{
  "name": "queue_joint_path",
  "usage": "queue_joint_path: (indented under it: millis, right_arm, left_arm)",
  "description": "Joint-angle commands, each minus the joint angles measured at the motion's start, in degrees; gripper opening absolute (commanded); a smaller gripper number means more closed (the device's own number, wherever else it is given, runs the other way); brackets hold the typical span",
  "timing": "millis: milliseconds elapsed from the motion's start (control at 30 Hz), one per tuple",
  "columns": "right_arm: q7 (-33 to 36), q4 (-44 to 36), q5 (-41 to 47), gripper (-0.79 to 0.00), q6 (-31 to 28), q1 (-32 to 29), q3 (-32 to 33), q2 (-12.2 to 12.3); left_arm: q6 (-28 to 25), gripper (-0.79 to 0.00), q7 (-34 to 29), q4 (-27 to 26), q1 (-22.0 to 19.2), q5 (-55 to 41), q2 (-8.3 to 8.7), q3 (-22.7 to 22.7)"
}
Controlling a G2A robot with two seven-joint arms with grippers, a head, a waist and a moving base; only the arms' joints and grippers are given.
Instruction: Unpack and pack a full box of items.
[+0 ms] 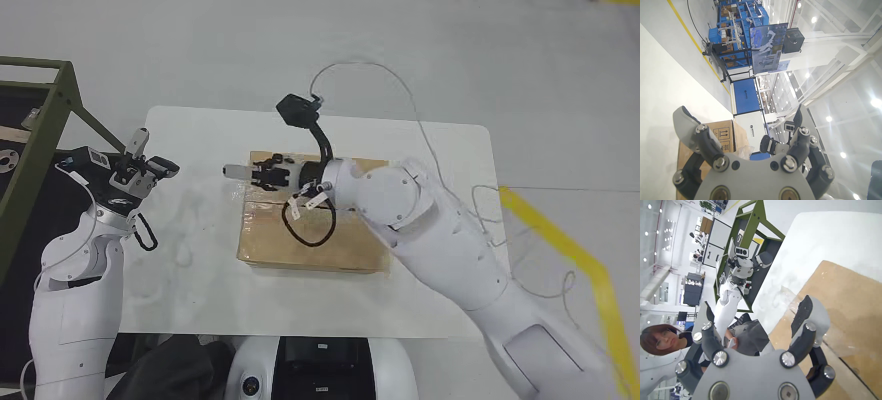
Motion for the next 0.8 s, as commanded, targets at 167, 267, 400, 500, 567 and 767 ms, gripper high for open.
queue_joint_path:
  millis: [167, 267, 400, 500, 567, 767]
  right_arm:
    - [6.44, 5.19, -3.16, -0.049, -2.48, 5.19, -1.67, -0.60]
    - [8.13, 6.66, -4.09, -0.031, -3.27, 6.35, -2.73, -0.93]
    - [9.04, 7.70, -6.83, -0.018, -3.16, 7.40, -4.29, -1.32]
    - [8.25, 8.12, -9.57, -0.037, -2.62, 8.09, -5.35, -1.66]
    - [7.88, 8.21, -11.62, -0.025, -2.12, 8.55, -6.06, -1.87]
    - [9.51, 8.79, -16.38, -0.062, 0.17, 9.83, -8.25, -2.55]
  left_arm:
    - [0.00, 0.000, 0.00, 0.00, 0.00, 0.00, 0.00, 0.00]
    - [0.00, 0.000, 0.00, 0.00, 0.00, 0.00, 0.00, 0.00]
    - [0.00, 0.000, 0.00, 0.00, 0.00, 0.00, 0.00, 0.00]
    - [0.00, 0.000, 0.00, 0.00, 0.00, 0.00, 0.00, 0.00]
    - [0.00, 0.000, 0.00, 0.00, 0.00, 0.00, 0.00, 0.00]
    - [0.00, 0.000, 0.00, 0.00, 0.00, 0.00, 0.00, 0.00]
